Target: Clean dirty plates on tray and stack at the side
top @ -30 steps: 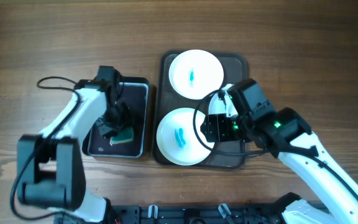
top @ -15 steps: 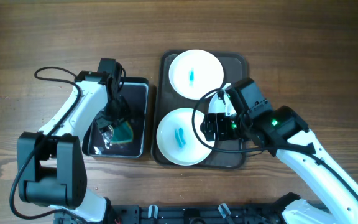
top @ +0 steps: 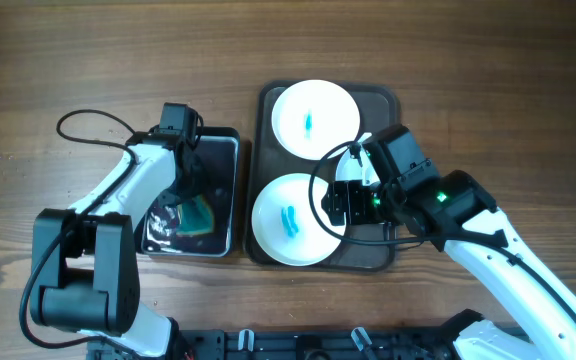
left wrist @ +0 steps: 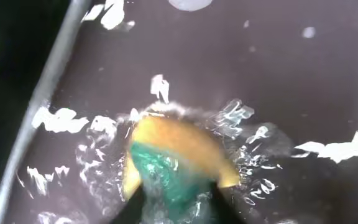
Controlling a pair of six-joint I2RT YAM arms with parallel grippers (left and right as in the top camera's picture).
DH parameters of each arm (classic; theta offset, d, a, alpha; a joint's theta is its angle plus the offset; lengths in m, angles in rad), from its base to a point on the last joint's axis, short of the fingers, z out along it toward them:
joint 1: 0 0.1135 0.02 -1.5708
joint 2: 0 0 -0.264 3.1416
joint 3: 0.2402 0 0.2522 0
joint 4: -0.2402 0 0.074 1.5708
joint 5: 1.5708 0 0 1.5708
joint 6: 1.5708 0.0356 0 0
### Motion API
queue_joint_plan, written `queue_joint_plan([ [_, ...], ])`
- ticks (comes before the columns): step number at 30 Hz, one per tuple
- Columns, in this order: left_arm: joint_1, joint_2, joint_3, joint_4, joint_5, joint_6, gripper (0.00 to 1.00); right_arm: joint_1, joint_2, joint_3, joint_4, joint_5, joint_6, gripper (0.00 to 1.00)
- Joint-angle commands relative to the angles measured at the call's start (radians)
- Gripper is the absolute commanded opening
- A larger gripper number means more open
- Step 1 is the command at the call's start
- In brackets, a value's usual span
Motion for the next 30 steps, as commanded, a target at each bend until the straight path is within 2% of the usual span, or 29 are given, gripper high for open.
queue_joint_plan([
  [1, -0.005, 0.011, -0.011, -0.019, 0.004, 0.058, 0.04, 0.005, 0.01, -0.01, 0.005, 0.017, 0.006, 0.85],
  [2, -0.005, 0.011, -0.003, -0.024, 0.004, 0.058, 0.05, 0.005, 0.01, -0.01, 0.004, 0.018, 0.006, 0.85],
  [4, -0.005, 0.006, 0.036, -0.057, 0.004, 0.058, 0.33, 0.005, 0.01, -0.01, 0.003, 0.017, 0.006, 0.85],
  [6, -0.005, -0.009, 0.097, -0.117, 0.004, 0.059, 0.5, 0.005, 0.01, -0.01, 0.0, 0.018, 0.006, 0.85],
  [8, -0.005, -0.029, 0.155, -0.187, 0.004, 0.058, 0.55, 0.005, 0.01, -0.01, 0.0, 0.029, 0.004, 0.85],
  [9, -0.005, -0.042, 0.182, -0.225, 0.005, 0.058, 0.57, 0.005, 0.009, -0.01, -0.002, 0.047, 0.004, 0.9],
  [10, -0.005, -0.054, 0.201, -0.261, 0.005, 0.058, 0.6, 0.002, 0.006, -0.009, -0.013, 0.082, 0.006, 1.0],
  [13, -0.005, -0.092, 0.214, -0.36, 0.019, 0.058, 0.63, -0.025, -0.024, -0.008, -0.031, 0.115, 0.003, 1.0],
  [17, -0.005, -0.089, 0.169, -0.391, 0.031, 0.054, 0.6, -0.068, -0.063, -0.008, -0.074, 0.113, 0.054, 0.95],
  [18, -0.005, -0.087, 0.138, -0.362, 0.039, 0.053, 0.59, -0.079, -0.063, -0.008, -0.102, 0.08, 0.09, 0.94],
  [22, -0.005, -0.086, -0.003, -0.165, 0.106, 0.054, 0.53, -0.082, -0.045, -0.011, -0.165, 0.027, 0.087, 0.88],
  [25, -0.005, -0.086, -0.058, -0.045, 0.149, 0.054, 0.31, -0.082, -0.017, -0.014, -0.175, 0.026, 0.087, 0.84],
  [27, -0.005, -0.086, -0.066, -0.025, 0.151, 0.054, 0.24, -0.082, 0.006, -0.03, -0.174, 0.023, 0.097, 0.84],
  [28, -0.005, -0.086, -0.068, -0.018, 0.151, 0.055, 0.05, -0.082, 0.043, -0.079, -0.155, 0.018, 0.111, 0.84],
  [30, -0.005, -0.086, -0.068, -0.019, 0.152, 0.055, 0.04, -0.083, 0.072, -0.117, -0.112, -0.005, 0.107, 0.82],
])
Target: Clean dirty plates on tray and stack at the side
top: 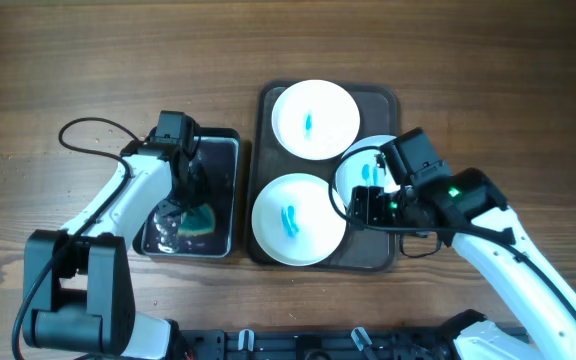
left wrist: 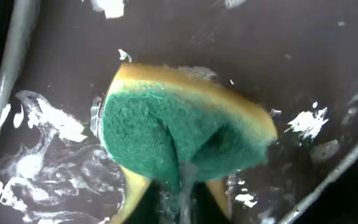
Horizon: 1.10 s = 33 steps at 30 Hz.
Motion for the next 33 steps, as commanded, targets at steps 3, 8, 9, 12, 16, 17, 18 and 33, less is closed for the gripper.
queue_joint_plan([
  [3, -0.005, -0.005, -0.002, -0.013, 0.045, 0.043, 0.04, -0.002, 0.107, -0.117, 0.126, -0.1, -0.013, 0.79],
  [8, -0.005, -0.031, 0.099, -0.126, 0.041, 0.081, 0.04, -0.003, 0.122, -0.119, 0.185, -0.095, -0.031, 0.77],
  [9, -0.005, -0.038, 0.117, -0.14, 0.041, 0.081, 0.04, -0.003, 0.122, -0.119, 0.192, -0.095, -0.031, 0.76],
  [12, -0.005, -0.065, 0.168, -0.184, 0.041, 0.083, 0.04, -0.003, 0.13, -0.125, 0.216, -0.096, -0.036, 0.74],
  [16, -0.005, -0.106, 0.255, -0.262, 0.042, 0.112, 0.04, -0.002, 0.185, -0.182, 0.317, -0.169, -0.088, 0.48],
  [17, -0.005, -0.118, 0.279, -0.284, 0.042, 0.112, 0.04, -0.002, 0.205, -0.2, 0.351, -0.198, -0.087, 0.4],
  [18, -0.005, -0.126, 0.291, -0.297, 0.046, 0.116, 0.04, -0.002, 0.222, -0.212, 0.378, -0.2, -0.083, 0.38],
  [33, -0.08, -0.151, 0.312, -0.282, 0.162, 0.124, 0.04, -0.003, 0.352, -0.228, 0.608, -0.003, 0.054, 0.04],
])
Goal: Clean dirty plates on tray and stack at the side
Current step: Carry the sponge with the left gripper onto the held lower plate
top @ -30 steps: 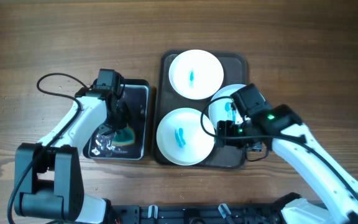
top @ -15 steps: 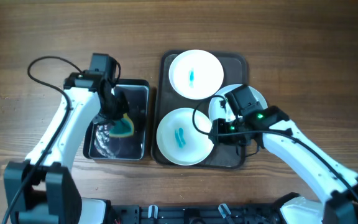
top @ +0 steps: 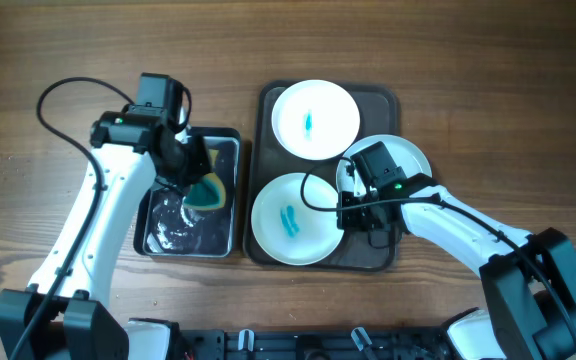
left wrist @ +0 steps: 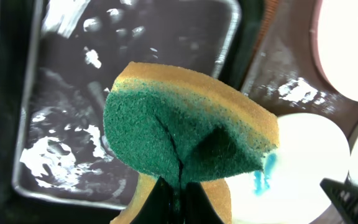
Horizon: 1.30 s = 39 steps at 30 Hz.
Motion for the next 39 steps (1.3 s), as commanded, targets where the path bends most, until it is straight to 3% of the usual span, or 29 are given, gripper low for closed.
queue_joint_plan([
  [1, -0.066, -0.006, 0.019, 0.033, 0.037, 0.0, 0.04, -0.003, 0.017, 0.0, 0.022, 0.111, 0.086, 0.04],
  [15, -0.322, 0.273, 0.011, 0.258, 0.22, -0.101, 0.04, -0.003, 0.017, 0.002, 0.051, 0.158, 0.196, 0.05],
  [21, -0.417, 0.413, 0.01, 0.348, 0.21, -0.132, 0.04, -0.003, 0.017, 0.002, 0.058, 0.151, 0.196, 0.04],
  [24, -0.428, 0.456, 0.01, 0.341, 0.127, -0.151, 0.04, -0.003, 0.017, 0.002, 0.058, 0.151, 0.196, 0.04],
  [25, -0.418, 0.462, 0.01, 0.301, -0.006, -0.188, 0.04, -0.003, 0.017, 0.002, 0.058, 0.147, 0.192, 0.04],
  [29, -0.382, 0.439, 0.015, 0.204, -0.271, -0.202, 0.04, -0.003, 0.017, 0.002, 0.058, 0.14, 0.193, 0.04],
  [33, -0.369, 0.425, 0.015, 0.195, -0.33, -0.108, 0.04, -0.003, 0.017, 0.002, 0.058, 0.135, 0.193, 0.04],
  [35, -0.375, 0.425, 0.015, 0.214, -0.231, -0.108, 0.04, -0.003, 0.017, 0.002, 0.058, 0.136, 0.193, 0.04],
  [39, -0.384, 0.428, -0.003, 0.348, 0.22, -0.108, 0.04, -0.003, 0.017, 0.002, 0.058, 0.136, 0.193, 0.04],
])
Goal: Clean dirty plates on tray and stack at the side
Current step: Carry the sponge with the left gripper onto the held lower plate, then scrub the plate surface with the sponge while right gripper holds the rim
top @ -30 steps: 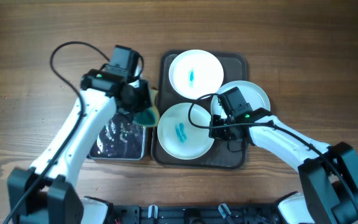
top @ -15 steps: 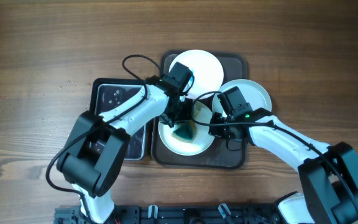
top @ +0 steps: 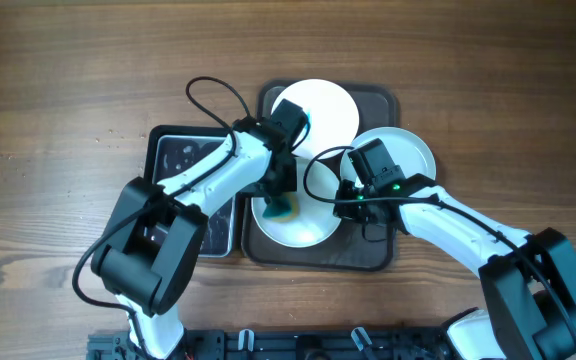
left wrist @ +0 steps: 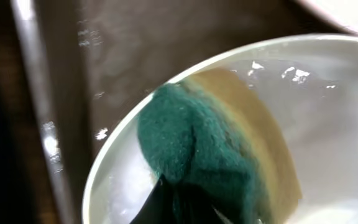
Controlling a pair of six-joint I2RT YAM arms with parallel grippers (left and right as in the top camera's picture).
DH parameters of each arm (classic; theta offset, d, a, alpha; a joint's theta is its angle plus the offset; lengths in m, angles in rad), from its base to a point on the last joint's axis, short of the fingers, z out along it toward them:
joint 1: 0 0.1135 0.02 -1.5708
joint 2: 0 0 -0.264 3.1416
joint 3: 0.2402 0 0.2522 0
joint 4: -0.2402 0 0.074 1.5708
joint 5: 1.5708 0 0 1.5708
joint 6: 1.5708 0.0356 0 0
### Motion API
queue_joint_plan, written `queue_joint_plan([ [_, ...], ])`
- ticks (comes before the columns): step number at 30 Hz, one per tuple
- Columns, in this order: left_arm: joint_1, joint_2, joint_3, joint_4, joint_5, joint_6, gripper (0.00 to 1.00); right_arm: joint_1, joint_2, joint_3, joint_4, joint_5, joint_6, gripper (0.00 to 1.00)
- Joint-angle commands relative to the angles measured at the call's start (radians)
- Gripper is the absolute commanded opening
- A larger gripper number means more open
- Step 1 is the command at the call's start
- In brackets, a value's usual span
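My left gripper [top: 282, 192] is shut on a green-and-yellow sponge [top: 284, 209] and presses it onto the front white plate [top: 313, 228] on the brown tray [top: 380, 256]. The left wrist view shows the sponge [left wrist: 194, 146], green side up, inside the wet plate rim [left wrist: 98, 177], with the left gripper [left wrist: 179, 200] pinching its near edge. The sponge covers this plate's blue smear. A second white plate [top: 328, 105] lies at the tray's back. A third plate [top: 406, 152] lies at the tray's right side. My right gripper [top: 352, 203] sits at the front plate's right rim; its jaws are hidden.
A black pan of water [top: 186, 158] stands left of the tray, partly under my left arm. The left arm's cable [top: 213, 95] loops over the wooden table [top: 68, 80] behind the pan. The right arm stretches from the front right corner.
My left gripper, with the sponge, has moved from above the water pan's right edge to the front plate, and the sponge now rests on it. The right arm has hardly moved.
The sponge was first in the pan's water, held by my left gripper, and stayed there a second later while the right arm shifted right and a third plate showed. Then the sponge hung above the pan. Now it presses on the front plate.
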Motion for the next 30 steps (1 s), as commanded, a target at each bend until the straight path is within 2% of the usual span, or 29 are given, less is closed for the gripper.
queue_joint_plan([
  [1, 0.013, 0.023, -0.054, 0.148, 0.381, 0.016, 0.04, -0.011, 0.017, 0.001, -0.008, 0.054, 0.021, 0.04],
  [3, -0.001, 0.034, -0.097, 0.253, 0.5, -0.005, 0.04, -0.011, 0.017, 0.001, -0.008, 0.054, 0.021, 0.04],
  [5, -0.014, 0.05, -0.127, 0.288, 0.529, -0.023, 0.04, -0.011, 0.017, 0.001, -0.008, 0.053, 0.021, 0.04],
  [16, -0.086, 0.057, -0.148, 0.274, 0.589, 0.009, 0.04, -0.011, 0.017, 0.001, -0.008, 0.053, 0.021, 0.04],
  [20, -0.043, 0.056, -0.148, 0.167, 0.428, 0.008, 0.04, -0.011, 0.017, 0.001, -0.008, 0.053, 0.021, 0.04],
  [25, 0.053, 0.011, -0.148, 0.034, 0.057, -0.026, 0.04, -0.011, 0.017, 0.001, -0.008, 0.053, 0.021, 0.04],
  [30, 0.074, -0.072, -0.148, -0.021, -0.182, -0.051, 0.04, -0.011, 0.017, 0.001, -0.008, 0.053, 0.021, 0.04],
])
